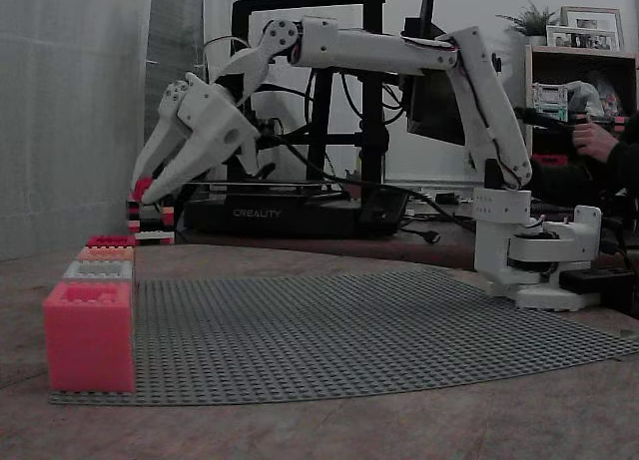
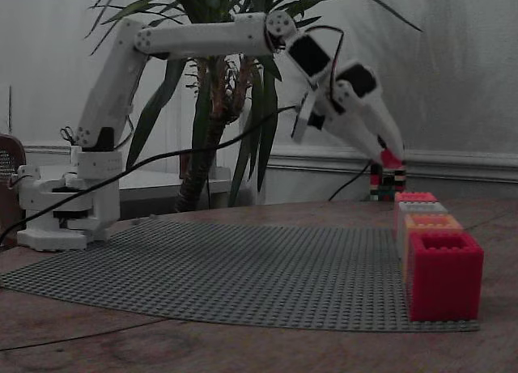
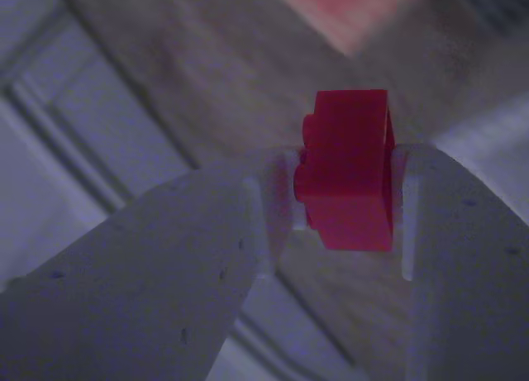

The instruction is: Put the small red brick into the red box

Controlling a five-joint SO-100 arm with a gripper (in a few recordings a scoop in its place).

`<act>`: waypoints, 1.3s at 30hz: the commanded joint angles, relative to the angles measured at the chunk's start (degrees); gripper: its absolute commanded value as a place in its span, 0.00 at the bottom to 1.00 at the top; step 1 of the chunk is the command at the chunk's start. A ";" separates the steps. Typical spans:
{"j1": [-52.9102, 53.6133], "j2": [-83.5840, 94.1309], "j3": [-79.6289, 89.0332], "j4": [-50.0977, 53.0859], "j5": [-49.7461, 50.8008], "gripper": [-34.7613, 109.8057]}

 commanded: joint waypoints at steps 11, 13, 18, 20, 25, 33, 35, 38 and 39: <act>12.57 -8.79 -6.94 -19.78 -10.46 0.24; 13.45 -10.37 -7.65 -22.41 -11.43 0.24; 15.38 -13.01 -10.02 -23.12 -12.30 0.24; 16.08 -14.06 -10.63 -23.91 -12.74 0.24; 17.14 -15.56 -11.25 -24.43 -13.80 0.24; 18.02 -16.88 -11.34 -25.58 -14.50 0.24; 18.28 -17.23 -11.34 -25.58 -14.59 0.25; 18.46 -17.93 -11.34 -26.10 -14.41 0.29; 18.46 -18.02 -11.25 -26.10 -14.59 0.30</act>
